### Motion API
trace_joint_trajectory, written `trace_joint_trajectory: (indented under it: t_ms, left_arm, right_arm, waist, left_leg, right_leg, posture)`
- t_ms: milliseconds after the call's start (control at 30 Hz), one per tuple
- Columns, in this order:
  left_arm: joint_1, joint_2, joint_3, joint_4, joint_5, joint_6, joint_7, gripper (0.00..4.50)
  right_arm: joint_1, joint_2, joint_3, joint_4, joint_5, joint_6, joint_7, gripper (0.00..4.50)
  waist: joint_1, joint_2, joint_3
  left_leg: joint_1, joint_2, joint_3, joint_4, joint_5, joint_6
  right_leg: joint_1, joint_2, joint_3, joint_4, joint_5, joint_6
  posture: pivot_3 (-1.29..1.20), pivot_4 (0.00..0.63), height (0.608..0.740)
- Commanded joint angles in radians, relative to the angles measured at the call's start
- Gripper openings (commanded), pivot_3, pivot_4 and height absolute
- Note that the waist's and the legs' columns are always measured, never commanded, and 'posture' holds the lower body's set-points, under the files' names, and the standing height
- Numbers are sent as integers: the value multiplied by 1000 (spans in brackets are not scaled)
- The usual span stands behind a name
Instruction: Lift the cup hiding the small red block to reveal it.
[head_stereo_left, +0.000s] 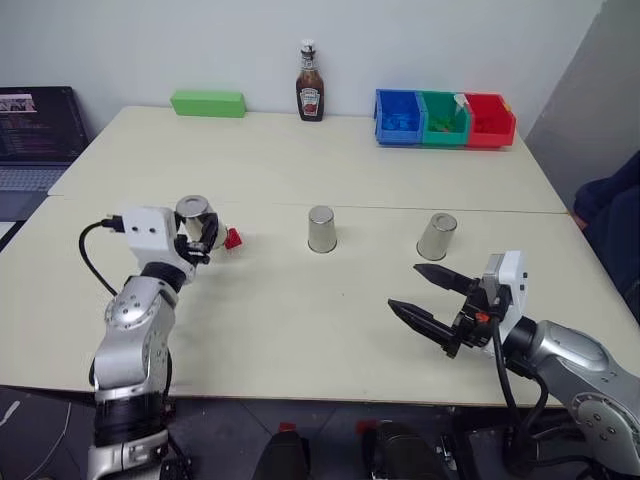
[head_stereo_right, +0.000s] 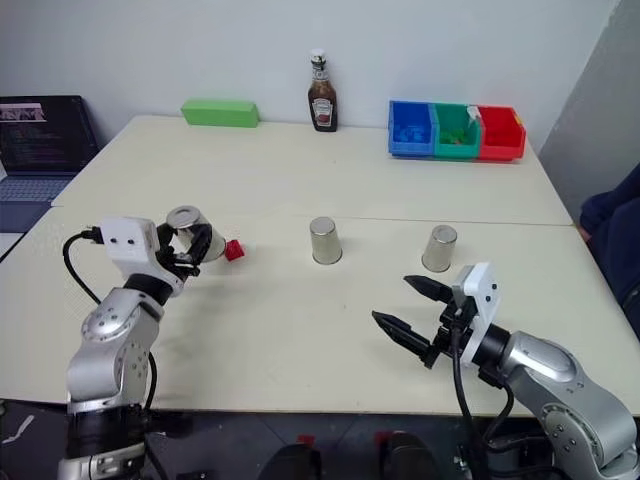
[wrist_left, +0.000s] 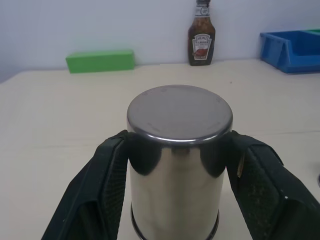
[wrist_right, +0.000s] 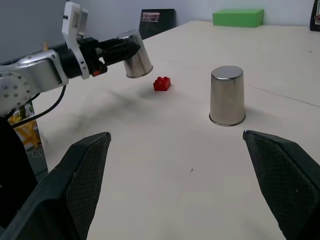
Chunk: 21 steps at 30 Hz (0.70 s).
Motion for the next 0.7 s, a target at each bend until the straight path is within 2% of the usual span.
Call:
trace_joint_trajectory:
  t_ms: [33,467,533,567,600,700]
  left_arm:
    - [50,5,84,-46,-9,-18,33,2649]
    - [-17,5,99,292,-19,-214,-92,2649]
    - [-17,7,103,319,-23,-233,-103,3343]
    - [-15,7,105,325,-27,-238,-109,3451]
    - [-13,7,105,329,-29,-244,-113,3776]
    - [0,7,102,320,-36,-241,-123,4386]
  right_arm:
    - [-17,-4,-12,-18,13,-17,6,4500]
    - [-59,1,11,9,-3,-18,5,4500]
    - [-51,-1,9,2,-3,-20,3,4500]
    - [-45,-2,7,-2,-3,-21,1,4500]
    - [-40,-2,6,-4,-4,-22,-1,4500]
    - [-27,1,7,-14,-7,-24,-11,4500]
  waist:
    - [0,0,0]
    - [2,-1,0]
    - [1,-1,0]
    - [0,-1,0]
    - [0,-1,0]
    - [1,-1,0]
  left_leg:
    - [0,0,0,0,0,0]
    - [-1,-1,0,0,0,0]
    - [-1,-1,0,0,0,0]
    - [-1,0,0,0,0,0]
    - [0,0,0,0,0,0]
    - [-1,0,0,0,0,0]
  right_leg:
    - [0,0,0,0,0,0]
    - [0,0,0,-2,0,0]
    - [0,0,0,-2,0,0]
    - [0,0,0,-2,0,0]
    - [0,0,0,-1,0,0]
    - [0,0,-1,-1,0,0]
  posture:
    - [0,150,740]
    - [0,150,740]
    - [0,150,740]
    - [0,150,740]
    - [0,150,740]
    - [0,150,740]
